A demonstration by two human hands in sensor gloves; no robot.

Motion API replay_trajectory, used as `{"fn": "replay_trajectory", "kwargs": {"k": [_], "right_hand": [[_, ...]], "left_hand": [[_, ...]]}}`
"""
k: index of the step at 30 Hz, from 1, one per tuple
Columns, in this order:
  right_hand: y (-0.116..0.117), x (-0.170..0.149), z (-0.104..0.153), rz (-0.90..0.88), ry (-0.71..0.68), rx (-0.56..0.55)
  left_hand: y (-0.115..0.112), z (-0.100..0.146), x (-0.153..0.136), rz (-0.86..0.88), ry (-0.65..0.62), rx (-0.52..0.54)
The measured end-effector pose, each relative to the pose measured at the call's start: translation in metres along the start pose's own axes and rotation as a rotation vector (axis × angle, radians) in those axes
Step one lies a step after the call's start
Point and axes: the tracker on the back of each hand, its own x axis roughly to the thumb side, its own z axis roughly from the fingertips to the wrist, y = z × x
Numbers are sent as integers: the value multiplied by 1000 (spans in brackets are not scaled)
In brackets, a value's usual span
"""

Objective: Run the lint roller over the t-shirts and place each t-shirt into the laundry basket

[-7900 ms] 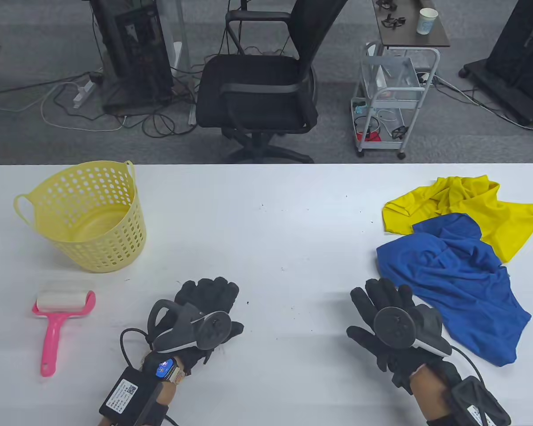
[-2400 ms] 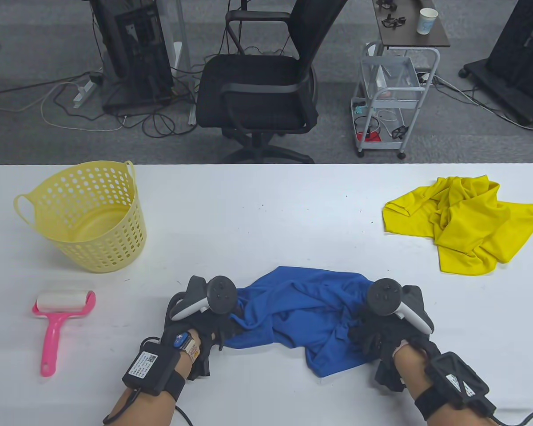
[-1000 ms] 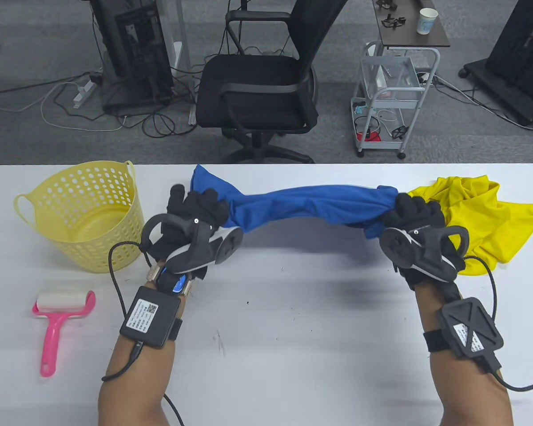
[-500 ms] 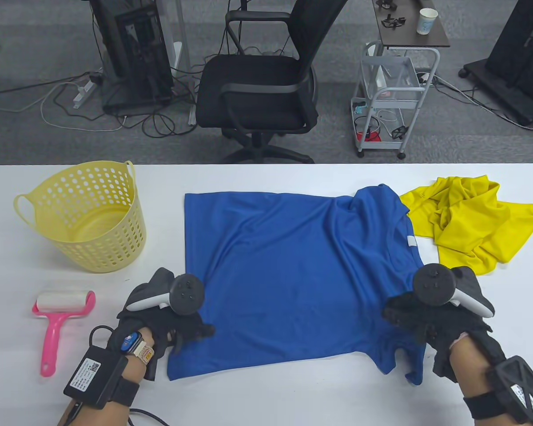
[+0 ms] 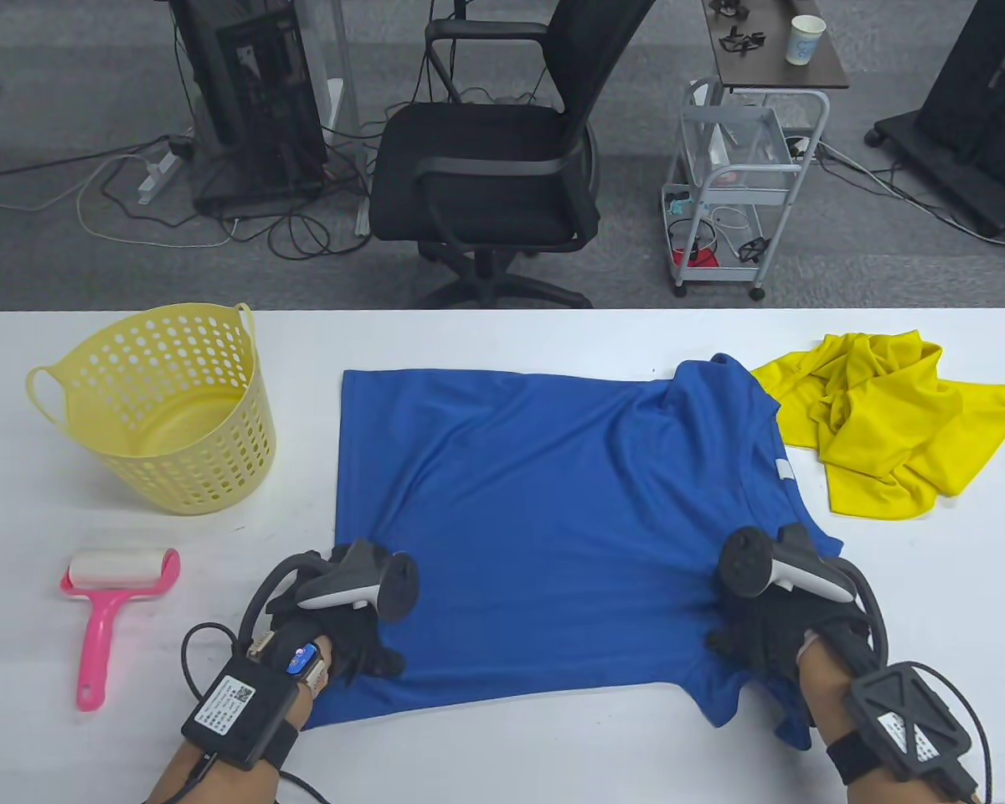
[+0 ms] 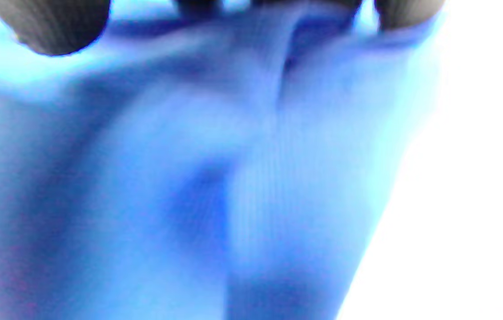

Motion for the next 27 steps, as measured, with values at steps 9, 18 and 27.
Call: {"fn": "replay_trajectory", "kwargs": {"k": [9, 18, 27], "right_hand": [[-1, 9, -28, 37, 49, -154], [-35, -4, -36, -3, 174, -180], [-63, -16, -101, -340, 233, -366]], "left_hand": [[10, -11, 7, 84, 56, 218], [2, -12, 13, -18, 56, 37], [1, -12, 13, -11, 42, 31]]}}
